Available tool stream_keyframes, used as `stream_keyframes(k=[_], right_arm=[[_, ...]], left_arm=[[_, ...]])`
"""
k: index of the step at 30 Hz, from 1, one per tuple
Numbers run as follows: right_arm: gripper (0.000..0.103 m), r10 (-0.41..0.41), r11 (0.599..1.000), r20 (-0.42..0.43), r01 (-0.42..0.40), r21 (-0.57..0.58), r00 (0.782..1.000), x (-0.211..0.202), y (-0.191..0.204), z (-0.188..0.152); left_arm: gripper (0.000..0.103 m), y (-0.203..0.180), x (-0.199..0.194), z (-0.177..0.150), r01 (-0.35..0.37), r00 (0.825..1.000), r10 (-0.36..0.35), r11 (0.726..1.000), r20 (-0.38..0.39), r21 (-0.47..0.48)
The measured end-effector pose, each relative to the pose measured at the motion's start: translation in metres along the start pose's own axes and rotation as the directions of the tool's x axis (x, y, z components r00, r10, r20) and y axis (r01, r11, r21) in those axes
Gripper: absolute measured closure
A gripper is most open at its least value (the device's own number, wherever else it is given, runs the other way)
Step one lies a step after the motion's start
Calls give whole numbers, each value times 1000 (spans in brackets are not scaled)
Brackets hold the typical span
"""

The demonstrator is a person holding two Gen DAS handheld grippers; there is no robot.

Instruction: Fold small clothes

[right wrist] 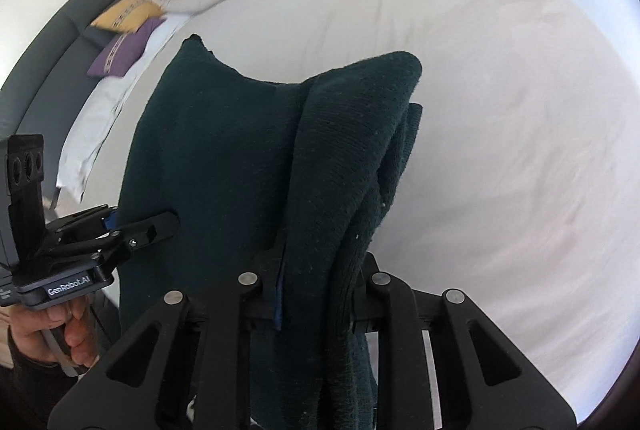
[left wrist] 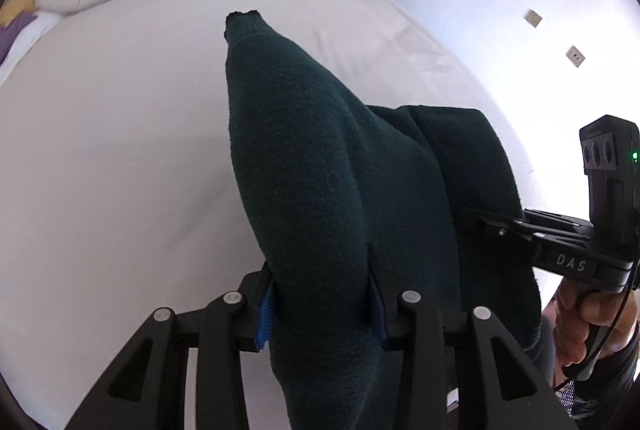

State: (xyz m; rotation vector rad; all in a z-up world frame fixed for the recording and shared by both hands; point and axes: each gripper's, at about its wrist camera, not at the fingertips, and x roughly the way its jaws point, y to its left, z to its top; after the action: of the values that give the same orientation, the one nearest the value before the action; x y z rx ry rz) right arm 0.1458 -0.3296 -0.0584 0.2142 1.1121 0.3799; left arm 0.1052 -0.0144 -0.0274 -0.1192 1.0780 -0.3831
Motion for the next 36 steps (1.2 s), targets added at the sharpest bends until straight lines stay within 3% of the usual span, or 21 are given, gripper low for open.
stream_keyframes(k=[4,7,12,14,16,18,20,21,22,23,25,29,31,32,33,34,35,36], right_arm=[[83,22,998,-84,-16,67,996,46,-7,-25],[78,-12,995,-95,21,93,995,80,-17,-35],[74,69,987,-66,-59,149,995,79,-39,-37],[70,77,988,-55,-69,141,995,70,-52,-41],[62,64,986,-33,-58,155,997,69,-51,-41],[62,31,984,7,-32,174,999,60,-51,-41],[62,-18,988,69,7,155,997,31,-51,-46],[62,-53,989,102,38,141,993,11,-51,-52],[62,-94,989,145,75,130,985,-10,-49,-59],[61,-117,988,176,97,123,977,-26,-48,-63],[53,-158,985,252,134,109,955,-61,-41,-73],[48,-188,982,405,167,87,895,-121,-15,-91],[27,-197,980,498,180,82,844,-155,0,-103],[20,-202,979,552,190,78,809,-173,6,-111],[7,-210,975,615,208,76,760,-192,15,-118],[0,-223,969,685,233,80,693,-211,25,-127],[0,-233,961,752,266,80,617,-229,37,-135],[0,-231,954,791,293,69,566,-244,45,-141]], left_arm=[[58,22,47,-20,-30,997,27,999,-77,-34],[46,32,60,-26,-20,999,17,997,-45,-71],[34,35,61,-28,-31,999,30,995,-17,-93],[34,37,59,-31,-15,1000,15,994,-1,-113],[35,38,50,-33,-26,999,29,992,24,-123],[35,36,26,-43,-62,993,71,993,93,-100],[22,25,-4,-49,-99,974,109,993,200,-62],[7,19,-19,-52,-122,958,130,991,255,-47],[0,12,-35,-56,-151,936,154,988,318,-34],[0,2,-57,-62,-191,896,181,981,406,-16],[0,-19,-86,-70,-234,838,188,972,512,26],[0,-47,-139,-92,-341,742,239,939,626,45],[0,-59,-159,-98,-385,693,264,922,670,35],[0,-65,-172,-102,-398,666,270,917,695,25],[0,-68,-181,-103,-396,647,264,918,716,19],[0,-72,-190,-106,-389,624,255,921,738,10],[0,-74,-200,-113,-380,589,255,925,767,-16],[0,-74,-207,-116,-366,569,255,930,782,-38]])
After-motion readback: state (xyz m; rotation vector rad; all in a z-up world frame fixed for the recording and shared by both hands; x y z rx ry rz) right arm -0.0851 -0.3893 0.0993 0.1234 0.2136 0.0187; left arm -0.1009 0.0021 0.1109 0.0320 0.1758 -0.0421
